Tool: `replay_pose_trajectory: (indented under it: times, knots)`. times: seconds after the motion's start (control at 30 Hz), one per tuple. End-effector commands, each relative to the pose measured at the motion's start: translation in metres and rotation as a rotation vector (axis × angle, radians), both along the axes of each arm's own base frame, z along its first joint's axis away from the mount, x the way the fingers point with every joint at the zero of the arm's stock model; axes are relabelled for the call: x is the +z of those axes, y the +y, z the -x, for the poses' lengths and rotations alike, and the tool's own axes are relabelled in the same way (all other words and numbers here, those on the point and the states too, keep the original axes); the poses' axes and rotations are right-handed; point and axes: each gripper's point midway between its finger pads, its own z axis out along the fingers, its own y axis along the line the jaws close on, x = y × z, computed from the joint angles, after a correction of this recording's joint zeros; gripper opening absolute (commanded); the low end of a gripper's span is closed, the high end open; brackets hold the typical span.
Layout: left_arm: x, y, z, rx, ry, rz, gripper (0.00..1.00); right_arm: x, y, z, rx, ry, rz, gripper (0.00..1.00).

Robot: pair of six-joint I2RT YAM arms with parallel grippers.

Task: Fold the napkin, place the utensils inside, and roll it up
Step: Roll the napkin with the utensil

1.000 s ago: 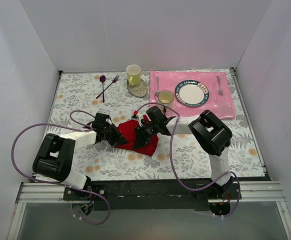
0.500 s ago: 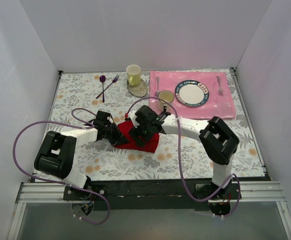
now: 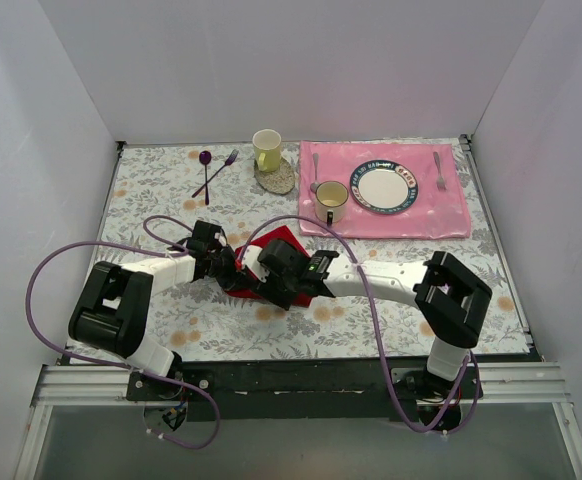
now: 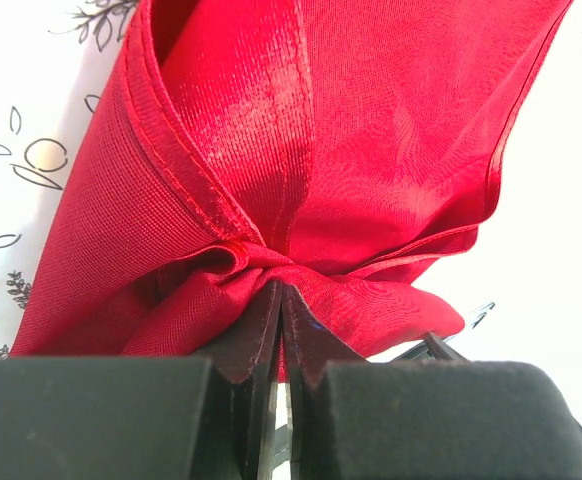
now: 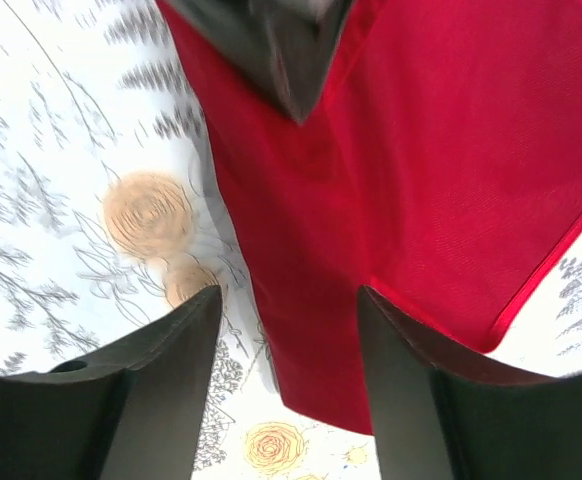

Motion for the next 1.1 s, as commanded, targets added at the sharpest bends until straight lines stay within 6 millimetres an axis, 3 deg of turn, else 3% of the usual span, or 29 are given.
replay_pose_trajectory:
  times: [0.0, 0.3, 0.47, 0.63, 0.93, 1.07]
  knots:
    - [-0.037, 0.03, 0.03, 0.008, 0.12, -0.179, 0.01, -0.005, 0.003, -0.002, 0.038, -0.032, -0.031, 0.62]
    - [-0.036, 0.03, 0.03, 0.007, 0.12, -0.18, 0.01, -0.031, -0.002, 0.003, 0.062, -0.045, 0.0, 0.66]
    - [-0.035, 0.029, 0.029, 0.005, 0.117, -0.173, 0.01, -0.055, -0.008, -0.001, 0.051, -0.056, 0.041, 0.7]
    - [-0.031, 0.029, 0.028, -0.001, 0.11, -0.172, 0.01, -0.076, -0.012, 0.004, 0.033, -0.019, 0.048, 0.67]
    - [-0.017, 0.029, 0.022, -0.018, 0.067, -0.172, 0.01, -0.118, -0.038, 0.018, -0.023, 0.168, 0.067, 0.48]
    - [0.0, 0.03, 0.01, -0.005, 0.003, -0.181, 0.07, -0.135, -0.048, 0.027, -0.026, 0.264, 0.083, 0.3]
